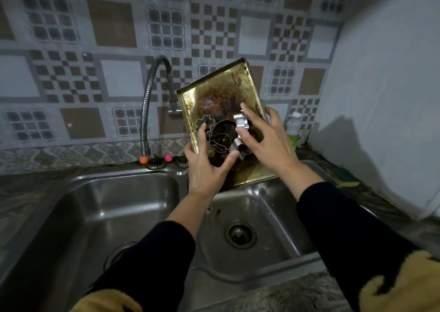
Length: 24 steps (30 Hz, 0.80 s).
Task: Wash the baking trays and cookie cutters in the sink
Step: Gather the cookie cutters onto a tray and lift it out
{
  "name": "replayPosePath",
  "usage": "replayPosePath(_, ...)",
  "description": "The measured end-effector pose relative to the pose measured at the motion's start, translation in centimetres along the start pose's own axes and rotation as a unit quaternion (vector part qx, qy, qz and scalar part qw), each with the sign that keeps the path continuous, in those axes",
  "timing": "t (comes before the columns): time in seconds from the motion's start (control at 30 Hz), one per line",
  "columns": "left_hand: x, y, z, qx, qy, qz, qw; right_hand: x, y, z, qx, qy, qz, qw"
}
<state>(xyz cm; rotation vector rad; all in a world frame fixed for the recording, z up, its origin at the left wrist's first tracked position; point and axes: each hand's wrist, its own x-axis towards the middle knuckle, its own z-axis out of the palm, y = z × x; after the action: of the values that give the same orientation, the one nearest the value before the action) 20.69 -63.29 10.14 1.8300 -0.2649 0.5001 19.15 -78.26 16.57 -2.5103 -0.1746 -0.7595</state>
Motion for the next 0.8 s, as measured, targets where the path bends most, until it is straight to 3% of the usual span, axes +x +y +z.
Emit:
replayPosePath(0.17,-2.5,2.3,-1.2,0.024,0.009,-0.008,1.0,-2.0,-1.3,-1.8,0.003,-0.002,0.004,1.0)
replayPosePath(0.3,-5.1,3.6,-2.4,0.092,0.013,-0.014,0.996,-4.8,-1.6,-2.1,0.072,-0.006,0.025,0.997)
replayPosePath(0.53,-12.2,3.3,-6.4,0.269,-0.051,-0.134,0.952,-12.2,-2.6,0.5,0.18,-0.102,0.101,0.973)
replayPosePath(0.8,-21.1,3.0,-14.8,0.298,0.025,-0.258,0.919,-18.3,-8.7,5.1,0.286,-0.215,0.104,0.928)
